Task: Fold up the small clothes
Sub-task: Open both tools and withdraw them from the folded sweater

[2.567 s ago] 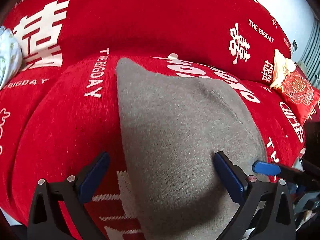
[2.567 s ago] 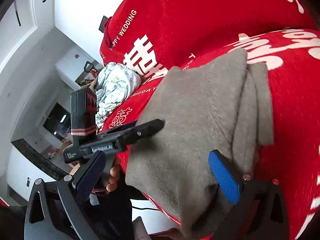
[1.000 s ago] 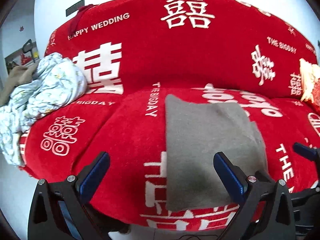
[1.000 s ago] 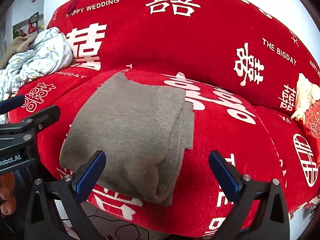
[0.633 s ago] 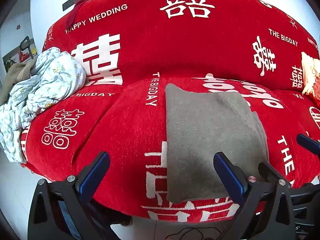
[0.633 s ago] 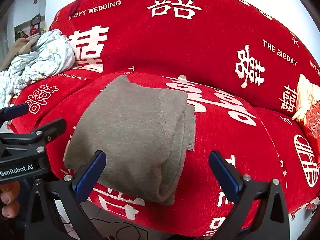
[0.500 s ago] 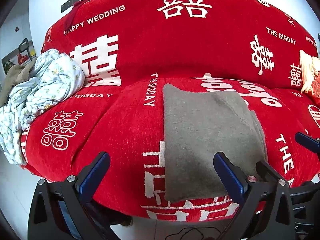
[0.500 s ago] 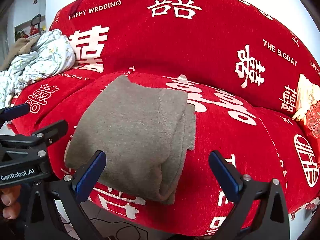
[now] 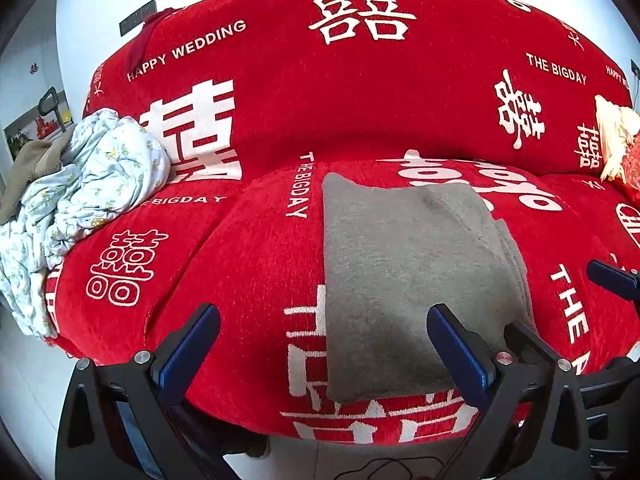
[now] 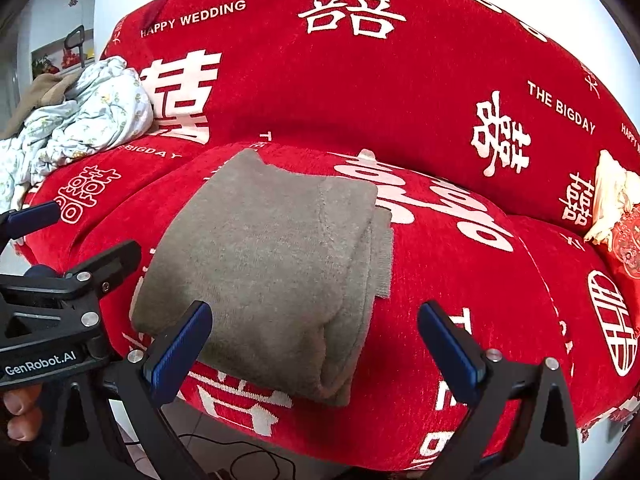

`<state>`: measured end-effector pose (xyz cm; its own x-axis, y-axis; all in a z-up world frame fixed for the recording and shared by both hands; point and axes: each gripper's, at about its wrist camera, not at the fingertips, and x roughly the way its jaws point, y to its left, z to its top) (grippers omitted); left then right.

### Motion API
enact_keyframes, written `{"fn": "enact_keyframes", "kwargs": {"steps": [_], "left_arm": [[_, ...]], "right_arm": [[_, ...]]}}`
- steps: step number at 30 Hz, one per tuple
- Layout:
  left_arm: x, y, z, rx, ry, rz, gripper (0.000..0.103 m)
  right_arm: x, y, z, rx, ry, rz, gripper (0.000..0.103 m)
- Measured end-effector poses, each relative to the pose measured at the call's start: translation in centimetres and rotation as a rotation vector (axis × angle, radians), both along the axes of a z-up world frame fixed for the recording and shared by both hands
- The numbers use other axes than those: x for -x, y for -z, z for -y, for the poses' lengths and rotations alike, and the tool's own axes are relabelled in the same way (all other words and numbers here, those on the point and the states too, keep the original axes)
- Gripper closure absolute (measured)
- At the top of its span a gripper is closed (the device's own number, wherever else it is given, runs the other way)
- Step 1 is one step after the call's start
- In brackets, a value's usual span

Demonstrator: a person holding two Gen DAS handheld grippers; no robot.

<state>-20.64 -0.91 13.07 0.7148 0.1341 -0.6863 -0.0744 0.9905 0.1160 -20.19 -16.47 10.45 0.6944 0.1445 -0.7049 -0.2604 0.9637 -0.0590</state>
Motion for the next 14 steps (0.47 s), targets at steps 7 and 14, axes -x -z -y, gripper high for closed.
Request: {"fn": "enact_keyframes", "kwargs": {"steps": [7,14], "left_arm": [[0.08,0.04,0.06,-0.005,-0.001,0.006,0.0],[0.18,-0.14,0.2,-0.01,0.002,0.01,0.0]], "right_arm": [[-0.03,-0.02,-0.08,0.001,-0.003,0.0,0.001],[0.05,0.0,-0.18,0.003,-0.003,0.001,0.001]]}}
